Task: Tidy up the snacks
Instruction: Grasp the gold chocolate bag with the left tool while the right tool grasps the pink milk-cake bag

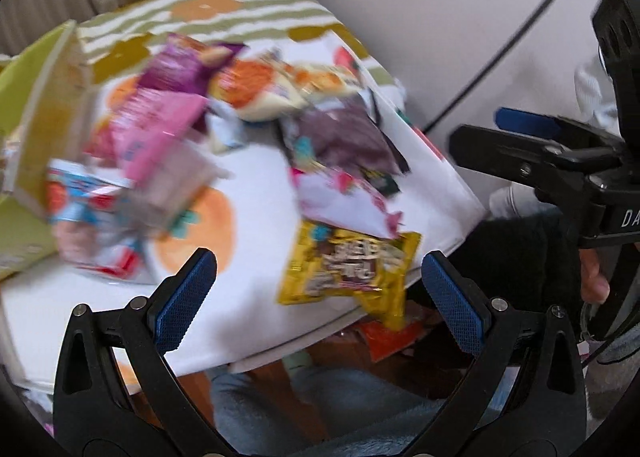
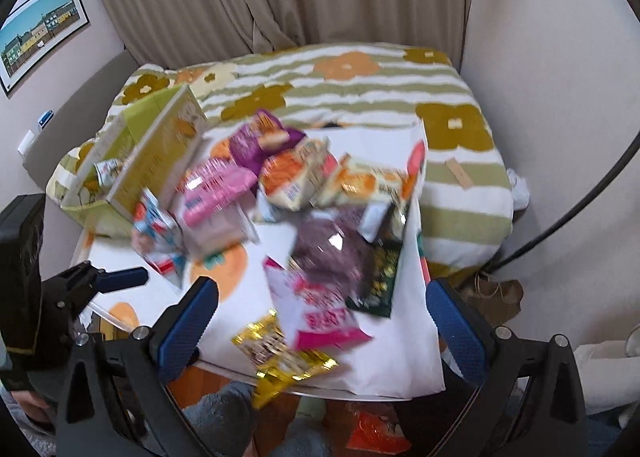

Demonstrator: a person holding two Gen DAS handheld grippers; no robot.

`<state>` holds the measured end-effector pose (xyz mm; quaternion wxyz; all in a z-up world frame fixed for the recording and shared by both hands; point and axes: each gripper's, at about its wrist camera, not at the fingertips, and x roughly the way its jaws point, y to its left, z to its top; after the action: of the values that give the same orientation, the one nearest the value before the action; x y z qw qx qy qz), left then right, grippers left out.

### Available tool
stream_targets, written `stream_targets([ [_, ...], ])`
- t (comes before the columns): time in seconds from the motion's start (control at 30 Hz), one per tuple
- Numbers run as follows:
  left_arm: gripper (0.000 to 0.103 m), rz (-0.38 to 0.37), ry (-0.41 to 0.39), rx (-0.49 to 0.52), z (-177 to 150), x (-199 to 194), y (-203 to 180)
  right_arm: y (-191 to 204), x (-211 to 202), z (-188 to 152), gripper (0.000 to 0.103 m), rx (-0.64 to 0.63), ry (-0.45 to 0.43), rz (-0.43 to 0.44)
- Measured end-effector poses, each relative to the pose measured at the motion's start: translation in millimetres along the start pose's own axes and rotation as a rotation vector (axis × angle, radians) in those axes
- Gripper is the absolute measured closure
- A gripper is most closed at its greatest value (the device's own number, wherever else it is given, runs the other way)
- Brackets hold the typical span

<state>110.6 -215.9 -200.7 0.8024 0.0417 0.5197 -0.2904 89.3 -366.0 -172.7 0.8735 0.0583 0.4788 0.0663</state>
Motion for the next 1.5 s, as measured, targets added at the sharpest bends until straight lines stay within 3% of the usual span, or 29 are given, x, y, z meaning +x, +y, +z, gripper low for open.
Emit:
stream_targets([
  [0.17, 0.001, -0.006, 0.044, 0.05, -11.2, 51.6, -22.3, -23.6, 22.5, -18.1, 0.0, 0.03, 0.038, 0.035],
  [0.4, 0.001, 0.008, 0.066, 0.057, -16.5, 87.8, -18.1, -39.0, 49.0, -31.5, 0.0, 0.073, 0.077, 0.08],
  [0.9, 0.002, 0.066, 0.076, -0.028, -6.6, 104.4, 40.7, -23.3, 90.0, -41.3, 0.0, 0.077, 0.134, 0.174],
  [1.0, 0.013, 0.064, 0.092, -0.058, -4.5, 109.6, 54.0, -21.7, 94.6, -39.1, 0.0, 0.057, 0.137, 0.16],
  [1.27, 0.025, 0.082, 0.082, -0.017, 1.9, 109.0, 60.7, -14.8, 102.6, -39.2, 0.0, 0.017, 0.149, 0.145],
  [1.3, 0.032, 0.085, 0.078, -0.011, 3.0, 108.2, 58.6, -12.2, 103.2, -40.7, 0.0, -0.006, 0.152, 0.133],
  [1.5, 0.035, 0.09, 0.06, 0.005, 6.0, 106.9, 59.0, 3.5, 107.3, -49.6, 0.0, -0.121, 0.164, 0.089],
])
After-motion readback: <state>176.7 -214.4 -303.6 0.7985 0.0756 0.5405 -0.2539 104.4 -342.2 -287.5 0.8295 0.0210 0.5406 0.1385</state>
